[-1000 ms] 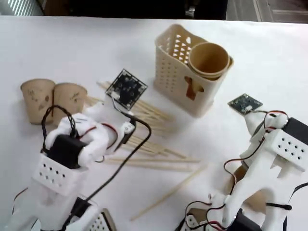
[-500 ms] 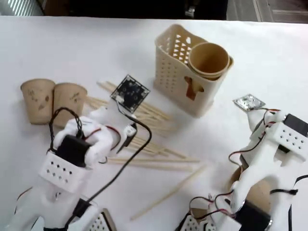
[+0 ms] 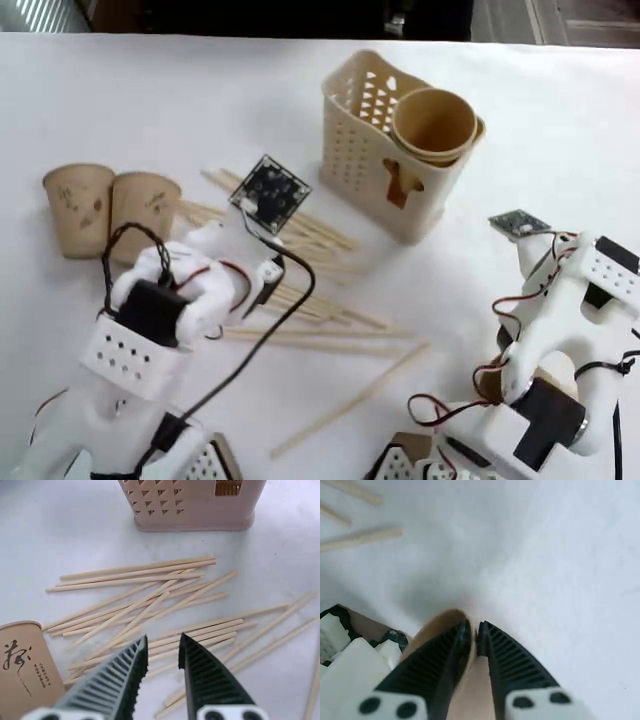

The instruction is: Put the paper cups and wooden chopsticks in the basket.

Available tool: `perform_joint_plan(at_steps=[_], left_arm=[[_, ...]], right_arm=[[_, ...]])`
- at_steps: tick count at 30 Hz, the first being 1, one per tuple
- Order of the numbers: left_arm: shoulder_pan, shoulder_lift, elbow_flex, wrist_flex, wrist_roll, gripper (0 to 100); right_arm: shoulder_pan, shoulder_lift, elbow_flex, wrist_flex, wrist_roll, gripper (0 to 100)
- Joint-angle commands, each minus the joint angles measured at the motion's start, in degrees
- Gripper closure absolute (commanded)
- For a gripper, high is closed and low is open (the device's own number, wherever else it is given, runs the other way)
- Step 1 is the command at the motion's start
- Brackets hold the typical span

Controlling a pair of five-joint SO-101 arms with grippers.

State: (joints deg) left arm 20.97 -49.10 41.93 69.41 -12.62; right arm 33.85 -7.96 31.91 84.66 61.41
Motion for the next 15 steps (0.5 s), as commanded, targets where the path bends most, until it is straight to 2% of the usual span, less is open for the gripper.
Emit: perform_joint_plan(at_steps=[1,7,10,15], left_arm=[[-0.57,-1.19,0.18,-1.14,0.26,88],[-0.57,-1.19,3.78,-4.84,0.26,88],[-0.57,-1.19,4.84,-6.15,0.26,88],[-0.57,-1.19,5.10,-6.07,0.44,88]], right_arm=[[0.22,-1.89,-2.64,0.40,0.62,98.0],[-2.59,-9.10,-8.53,10.24,0.44,98.1],[-6.55,-13.32,-9.67,13.41,-0.18,98.1],[-12.70,-20.44,-9.76,13.41,-7.03,98.1]])
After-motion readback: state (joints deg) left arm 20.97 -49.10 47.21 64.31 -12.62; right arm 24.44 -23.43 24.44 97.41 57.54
